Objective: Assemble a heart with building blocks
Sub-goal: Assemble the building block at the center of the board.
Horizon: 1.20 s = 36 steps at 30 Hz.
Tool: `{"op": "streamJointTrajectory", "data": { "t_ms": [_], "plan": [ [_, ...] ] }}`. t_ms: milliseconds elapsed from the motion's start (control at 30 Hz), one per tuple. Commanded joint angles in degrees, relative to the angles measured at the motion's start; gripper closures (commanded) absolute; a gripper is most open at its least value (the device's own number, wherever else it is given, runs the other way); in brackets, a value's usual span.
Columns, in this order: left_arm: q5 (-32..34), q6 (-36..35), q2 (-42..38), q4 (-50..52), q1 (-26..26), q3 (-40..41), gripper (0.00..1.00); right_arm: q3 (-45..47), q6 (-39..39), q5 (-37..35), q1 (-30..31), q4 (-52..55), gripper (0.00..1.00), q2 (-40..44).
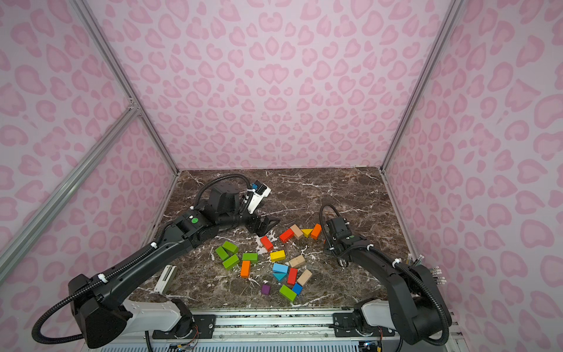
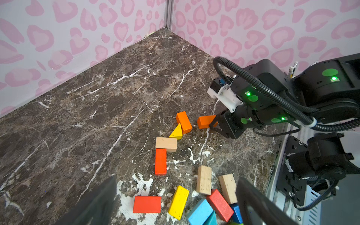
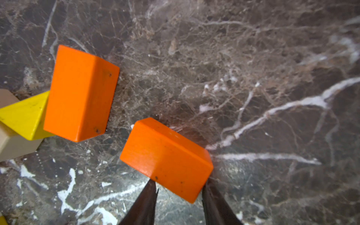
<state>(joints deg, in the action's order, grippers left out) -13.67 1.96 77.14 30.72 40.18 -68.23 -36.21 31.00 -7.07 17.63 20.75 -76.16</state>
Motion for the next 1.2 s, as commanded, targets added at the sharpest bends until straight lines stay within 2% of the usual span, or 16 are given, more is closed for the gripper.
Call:
{"op": "streamJointTrajectory", "data": {
  "t_ms": [0,600,1167],
  "plan": [
    [-0.14,-0.25,0.27,-1.57,-0.09,0.02,0.02,-1.44,-2.21,0.83,-0.11,-2.43,0.56,-1.45],
    [0.68,-0.42,0.64,-1.22,-0.14,0.02,0.02,-5.71,-3.42,1.62,-0.88,-5.15,0.56,-7.29],
    [0.83,-0.42,0.75,-1.11,-0.12,0.02,0.02,-5.82,-3.78,2.15,-1.1,-5.86,0.56,-7.42]
  ]
}}
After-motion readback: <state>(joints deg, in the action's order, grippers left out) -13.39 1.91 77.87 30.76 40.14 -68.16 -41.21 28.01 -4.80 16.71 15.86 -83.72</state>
